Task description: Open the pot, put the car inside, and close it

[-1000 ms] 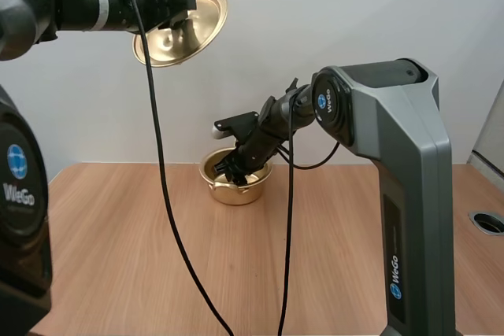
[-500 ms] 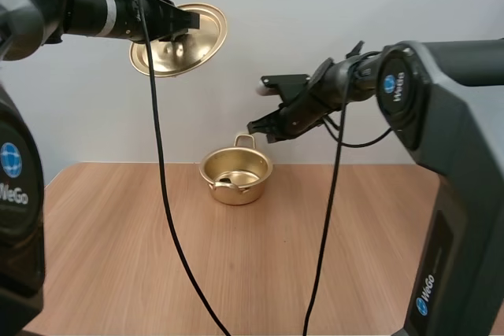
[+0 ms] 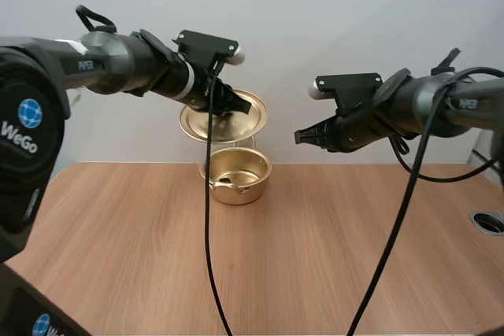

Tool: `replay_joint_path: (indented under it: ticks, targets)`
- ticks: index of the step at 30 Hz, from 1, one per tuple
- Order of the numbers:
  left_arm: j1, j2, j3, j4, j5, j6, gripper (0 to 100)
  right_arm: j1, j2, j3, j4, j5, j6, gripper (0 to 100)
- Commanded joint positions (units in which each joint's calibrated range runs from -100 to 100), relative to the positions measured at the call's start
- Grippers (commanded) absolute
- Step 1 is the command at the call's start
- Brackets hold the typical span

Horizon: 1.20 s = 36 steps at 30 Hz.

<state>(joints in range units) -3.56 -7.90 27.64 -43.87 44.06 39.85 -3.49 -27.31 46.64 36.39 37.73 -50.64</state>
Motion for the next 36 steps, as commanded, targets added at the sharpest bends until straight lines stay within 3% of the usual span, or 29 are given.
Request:
replay_joint_path:
  ticks: [1, 15, 25, 32, 34, 36]
  targets:
    - [-0.04, 2.9, 0.2, 0.2, -0.3, 0.1, 0, 0.0, -7.0, 2.4, -0.2, 0.5, 0.0, 0]
    - [-0.04, 14.6, -0.1, -2.1, -5.1, 5.0, 0, 0.0, -9.5, 4.1, -0.1, 6.5, 0.0, 0]
    - [-0.04, 19.1, -1.0, -14.3, -5.3, 14.5, 0, 0.0, -9.5, 4.2, -0.1, 7.2, 0.0, 0]
    - [-0.27, 19.9, -1.0, -15.3, -4.3, 16.5, 0, 0.0, -9.5, 4.2, -0.1, 7.2, 0.0, 0]
    - [-0.27, 19.9, -1.0, -15.0, -4.5, 16.5, 6, 0.0, -9.5, 4.2, -0.1, 7.2, 0.0, 0]
    - [-0.27, 19.9, -1.0, -14.1, -4.5, 16.5, 26, 0.0, -9.5, 4.2, -0.1, 7.2, 0.0, 0]
